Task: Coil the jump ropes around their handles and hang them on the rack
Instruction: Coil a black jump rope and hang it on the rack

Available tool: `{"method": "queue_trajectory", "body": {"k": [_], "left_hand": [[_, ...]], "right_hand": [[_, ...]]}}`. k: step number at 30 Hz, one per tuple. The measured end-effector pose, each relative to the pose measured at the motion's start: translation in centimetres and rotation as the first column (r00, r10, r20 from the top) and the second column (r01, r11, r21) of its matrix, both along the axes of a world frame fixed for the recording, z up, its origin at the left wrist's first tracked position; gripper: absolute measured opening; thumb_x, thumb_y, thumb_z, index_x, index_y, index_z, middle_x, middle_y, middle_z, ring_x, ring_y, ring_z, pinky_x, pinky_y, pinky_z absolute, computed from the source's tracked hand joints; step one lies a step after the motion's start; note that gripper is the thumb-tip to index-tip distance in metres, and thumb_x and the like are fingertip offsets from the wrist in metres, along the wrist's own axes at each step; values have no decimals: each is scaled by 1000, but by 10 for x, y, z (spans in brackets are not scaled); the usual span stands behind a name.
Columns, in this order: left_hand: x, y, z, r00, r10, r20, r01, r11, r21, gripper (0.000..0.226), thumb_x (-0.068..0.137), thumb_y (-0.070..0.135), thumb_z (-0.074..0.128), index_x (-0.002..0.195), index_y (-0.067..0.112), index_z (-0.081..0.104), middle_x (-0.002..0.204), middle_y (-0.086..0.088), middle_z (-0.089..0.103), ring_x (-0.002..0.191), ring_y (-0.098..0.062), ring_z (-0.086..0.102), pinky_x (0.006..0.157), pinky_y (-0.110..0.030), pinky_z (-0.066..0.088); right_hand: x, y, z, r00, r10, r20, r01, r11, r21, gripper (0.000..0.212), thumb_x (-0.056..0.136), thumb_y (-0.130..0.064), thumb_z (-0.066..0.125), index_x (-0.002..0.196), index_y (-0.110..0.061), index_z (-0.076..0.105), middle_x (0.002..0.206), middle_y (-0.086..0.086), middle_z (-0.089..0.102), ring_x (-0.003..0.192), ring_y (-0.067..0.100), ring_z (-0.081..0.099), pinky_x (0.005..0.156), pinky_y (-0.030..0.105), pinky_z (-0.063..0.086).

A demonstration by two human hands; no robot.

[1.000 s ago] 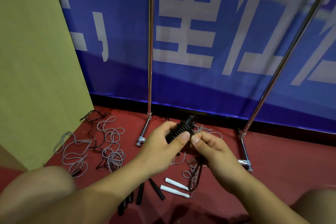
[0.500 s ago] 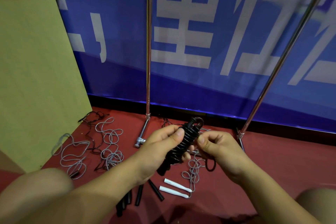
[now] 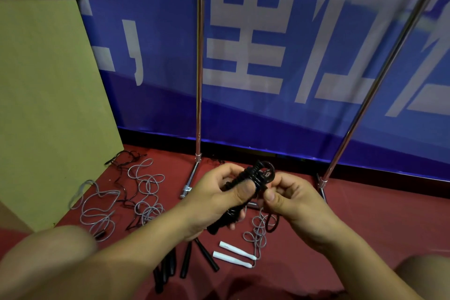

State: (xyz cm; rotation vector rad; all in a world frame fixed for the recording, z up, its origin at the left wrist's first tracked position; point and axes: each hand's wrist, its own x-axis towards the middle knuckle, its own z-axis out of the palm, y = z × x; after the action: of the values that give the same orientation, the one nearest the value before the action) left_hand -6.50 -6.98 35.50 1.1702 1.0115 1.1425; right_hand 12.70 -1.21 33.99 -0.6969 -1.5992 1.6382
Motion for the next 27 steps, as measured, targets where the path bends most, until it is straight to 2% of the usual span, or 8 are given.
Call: {"method": "queue_trajectory", "body": {"k": [3, 5, 10, 13, 16, 19, 23, 27], "left_hand": [[-4, 2, -2, 998, -30, -58, 29, 999, -13, 82, 50, 50, 96, 104, 2, 57, 90, -23, 68, 71, -28, 62, 65, -35, 53], [-5, 1, 0, 998, -20, -54, 18, 999, -46, 71, 54, 38, 95, 102, 3, 56, 96, -33, 67, 73, -28, 61, 67, -36, 50], [-8, 0, 2, 1000, 24, 18, -22, 996, -88, 62, 66, 40, 85, 99, -3, 55, 88, -23, 62, 73, -27, 56, 58, -28, 49], [-7, -1, 3, 999, 34, 36, -30, 994, -101, 43, 79, 39, 74, 97, 2, 61, 80, -14, 55, 66, -19, 54, 54, -24, 48], [-7, -2, 3, 1000, -12, -10, 11, 994, -110, 35, 92, 46, 62, 105, 16, 74, 97, -16, 62, 86, -27, 58, 68, -25, 52], [-9, -1, 1, 995, -21, -96, 8, 991, -131, 55, 94, 63, 45, 112, 20, 74, 118, -16, 70, 110, -35, 65, 102, -44, 50], [-4, -5, 11, 983, -103, -153, 97, 994, -50, 61, 77, 73, 63, 108, 21, 70, 82, 5, 68, 68, -12, 64, 65, -26, 53], [-5, -2, 4, 993, -75, -94, 73, 997, -25, 58, 66, 38, 85, 111, 13, 59, 76, -3, 61, 57, -13, 56, 54, -26, 46]], "right_hand": [[2, -1, 2, 999, 54, -1, -54, 999, 9, 61, 78, -41, 81, 108, 9, 63, 107, 39, 62, 96, 53, 57, 92, 65, 42], [4, -2, 5, 996, 88, 16, -88, 996, 11, 55, 82, -36, 78, 110, 9, 62, 111, 42, 58, 99, 51, 55, 95, 74, 34], [6, -2, 13, 992, 96, 82, -97, 995, 14, 38, 77, -44, 79, 100, -13, 74, 91, 11, 71, 88, 21, 64, 84, 34, 50], [2, -2, 12, 992, 31, 124, -38, 998, 53, 51, 67, -60, 81, 87, -14, 72, 77, 6, 62, 74, 17, 54, 69, 28, 45], [0, -4, 11, 991, 30, 134, -40, 997, 71, 35, 70, -52, 80, 79, -20, 70, 71, 3, 56, 68, 14, 48, 63, 24, 42], [-3, -9, 8, 987, 44, 157, -62, 992, 114, 25, 73, -44, 78, 79, -22, 70, 73, 2, 57, 69, 14, 48, 62, 23, 41], [-6, -11, 7, 993, 22, 117, -40, 987, 153, 44, 71, -59, 79, 78, -17, 68, 73, 8, 58, 70, 16, 50, 64, 26, 43], [0, -10, 14, 991, 71, 110, -87, 985, 147, 40, 80, -54, 73, 89, -14, 73, 79, 14, 64, 75, 19, 55, 70, 33, 44]]}}
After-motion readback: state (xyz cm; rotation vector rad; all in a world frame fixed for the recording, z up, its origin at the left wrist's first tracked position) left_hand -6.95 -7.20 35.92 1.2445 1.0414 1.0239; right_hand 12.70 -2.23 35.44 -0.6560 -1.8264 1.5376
